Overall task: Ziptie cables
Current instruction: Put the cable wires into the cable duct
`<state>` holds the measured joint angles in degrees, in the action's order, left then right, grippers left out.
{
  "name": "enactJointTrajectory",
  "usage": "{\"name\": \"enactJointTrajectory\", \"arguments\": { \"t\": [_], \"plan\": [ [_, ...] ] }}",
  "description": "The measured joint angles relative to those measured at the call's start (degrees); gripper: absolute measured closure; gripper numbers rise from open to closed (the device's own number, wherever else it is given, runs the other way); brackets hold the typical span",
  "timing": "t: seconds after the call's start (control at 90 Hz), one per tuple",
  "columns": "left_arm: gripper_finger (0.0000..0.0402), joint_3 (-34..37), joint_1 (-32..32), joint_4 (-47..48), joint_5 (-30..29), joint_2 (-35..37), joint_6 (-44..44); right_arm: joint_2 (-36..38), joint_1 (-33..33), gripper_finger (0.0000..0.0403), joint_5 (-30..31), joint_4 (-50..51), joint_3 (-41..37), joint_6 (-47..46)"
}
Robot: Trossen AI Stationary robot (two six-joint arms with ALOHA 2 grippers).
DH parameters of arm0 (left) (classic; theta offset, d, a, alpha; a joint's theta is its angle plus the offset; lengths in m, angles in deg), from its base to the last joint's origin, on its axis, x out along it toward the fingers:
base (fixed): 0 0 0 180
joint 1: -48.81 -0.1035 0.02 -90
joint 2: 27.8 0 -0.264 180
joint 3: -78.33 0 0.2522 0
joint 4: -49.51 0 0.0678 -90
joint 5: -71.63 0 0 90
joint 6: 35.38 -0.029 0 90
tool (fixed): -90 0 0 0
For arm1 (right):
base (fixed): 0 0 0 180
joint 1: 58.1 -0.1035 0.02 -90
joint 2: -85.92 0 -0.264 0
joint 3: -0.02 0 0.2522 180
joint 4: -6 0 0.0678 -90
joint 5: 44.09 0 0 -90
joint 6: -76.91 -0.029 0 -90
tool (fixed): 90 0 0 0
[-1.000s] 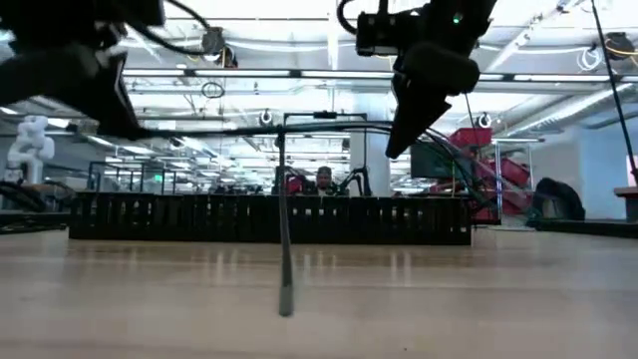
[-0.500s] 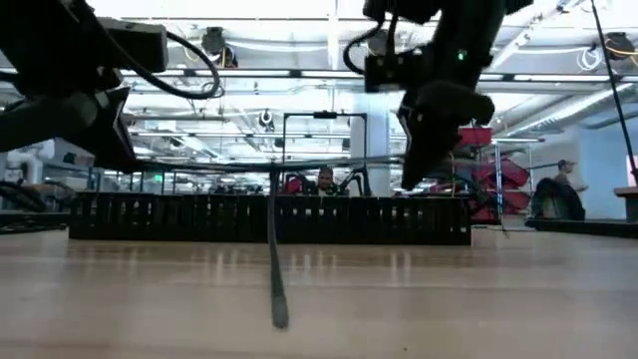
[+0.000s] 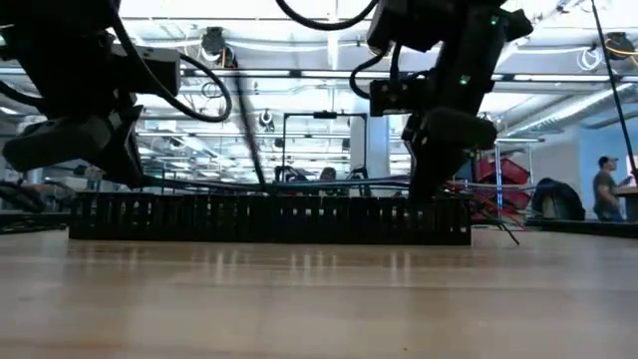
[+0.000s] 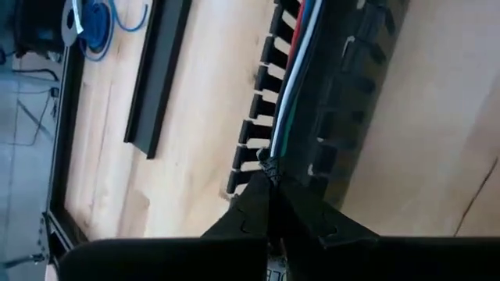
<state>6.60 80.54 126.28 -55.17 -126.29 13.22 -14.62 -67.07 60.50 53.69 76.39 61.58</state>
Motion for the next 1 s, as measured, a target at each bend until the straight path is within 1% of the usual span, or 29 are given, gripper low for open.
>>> {"name": "enactJointTrajectory", "arguments": {
  "t": [0.144, 0.256, 0.356, 0.556, 0.678, 0.778, 0.856, 1.0],
  "plan": [
    [0.0378, 0.0, -0.2, -1.1, 2.5, 0.0, 0.0, 0.0, 0.0, 0.0402, 0.0, -0.7, 0.0, 0.0],
    [0.0377, 0.0, -0.2, -1.1, 2.9, 0.0, 0.0, 0.0, -0.2, 0.0389, -0.4, -0.8, 0.0, -0.2],
    [0.0371, 0.0, -0.2, -1.1, 1.6, 0.0, 0.4, 0.0, -0.2, 0.0363, -2.7, -1.2, 0.0, -0.3],
    [0.0333, 0.0, -1.0, -1.3, 0.7, 0.0, 0.6, 0.0, -0.2, 0.0297, -0.9, -1.9, 0.0, -0.7],
    [0.0317, -0.1, -0.9, -1.2, 0.7, 0.0, 0.6, 0.0, -0.3, 0.0271, -0.8, -2.1, 0.0, -0.7],
    [0.0314, -0.1, -0.9, -0.7, 0.6, 0.0, 1.7, 0.0, -0.9, 0.0264, -0.6, -2.1, 0.1, -1.4],
    [0.0313, -0.1, -0.9, 0.1, 0.6, 0.0, 2.0, 0.0, -1.6, 0.0265, 0.6, -2.0, 0.1, -1.8],
    [0.0313, -0.3, -0.9, 0.9, 1.2, 0.0, 2.3, 0.0, -3.4, 0.0268, 0.7, -1.9, 0.1, -2.9]
  ]
}}
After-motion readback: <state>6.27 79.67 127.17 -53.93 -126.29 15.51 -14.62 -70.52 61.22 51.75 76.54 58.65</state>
